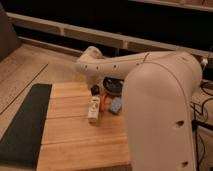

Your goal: Place the eraser on the white sponge

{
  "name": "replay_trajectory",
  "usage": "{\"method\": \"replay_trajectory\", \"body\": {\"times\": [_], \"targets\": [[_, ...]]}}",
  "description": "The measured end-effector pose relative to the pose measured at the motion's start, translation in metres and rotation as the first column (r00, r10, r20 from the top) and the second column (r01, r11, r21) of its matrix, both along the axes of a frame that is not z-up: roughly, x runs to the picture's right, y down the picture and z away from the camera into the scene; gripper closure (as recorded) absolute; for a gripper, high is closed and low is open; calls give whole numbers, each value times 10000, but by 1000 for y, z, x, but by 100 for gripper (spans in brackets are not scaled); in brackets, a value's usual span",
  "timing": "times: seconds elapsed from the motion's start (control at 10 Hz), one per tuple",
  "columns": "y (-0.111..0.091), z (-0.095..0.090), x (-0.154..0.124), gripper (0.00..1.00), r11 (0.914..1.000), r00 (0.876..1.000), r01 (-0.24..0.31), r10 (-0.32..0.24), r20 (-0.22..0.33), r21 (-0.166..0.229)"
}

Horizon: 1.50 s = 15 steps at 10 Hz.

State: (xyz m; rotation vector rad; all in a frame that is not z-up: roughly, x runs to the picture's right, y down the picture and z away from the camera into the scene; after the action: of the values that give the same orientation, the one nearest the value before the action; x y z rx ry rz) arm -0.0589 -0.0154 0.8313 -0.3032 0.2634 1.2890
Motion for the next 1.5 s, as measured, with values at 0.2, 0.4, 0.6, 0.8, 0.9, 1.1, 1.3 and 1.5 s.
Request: {"method": "replay_trajectory", "body": {"times": [0.2, 0.4, 0.6, 0.8, 0.9, 1.1, 1.3, 1.5], "targets": [[0, 0, -4, 100, 10000, 10000, 21, -21, 46, -8], [0, 3, -2, 100, 10000, 9999, 65, -65, -82, -15], [8, 5, 10, 100, 9998, 9978, 174, -176, -632, -34], [22, 0, 42, 100, 9993, 9899, -367, 364, -1370, 7], [29, -4, 54, 100, 9977, 9845, -679, 683, -1616, 80], [42, -8, 72, 100, 9926, 9726, -1201, 1213, -1981, 181], [57, -6, 89, 100, 9805, 9585, -1948, 1961, -2070, 267], [66, 3, 104, 100, 9561, 9397, -2906, 2926, -1773, 379]]}}
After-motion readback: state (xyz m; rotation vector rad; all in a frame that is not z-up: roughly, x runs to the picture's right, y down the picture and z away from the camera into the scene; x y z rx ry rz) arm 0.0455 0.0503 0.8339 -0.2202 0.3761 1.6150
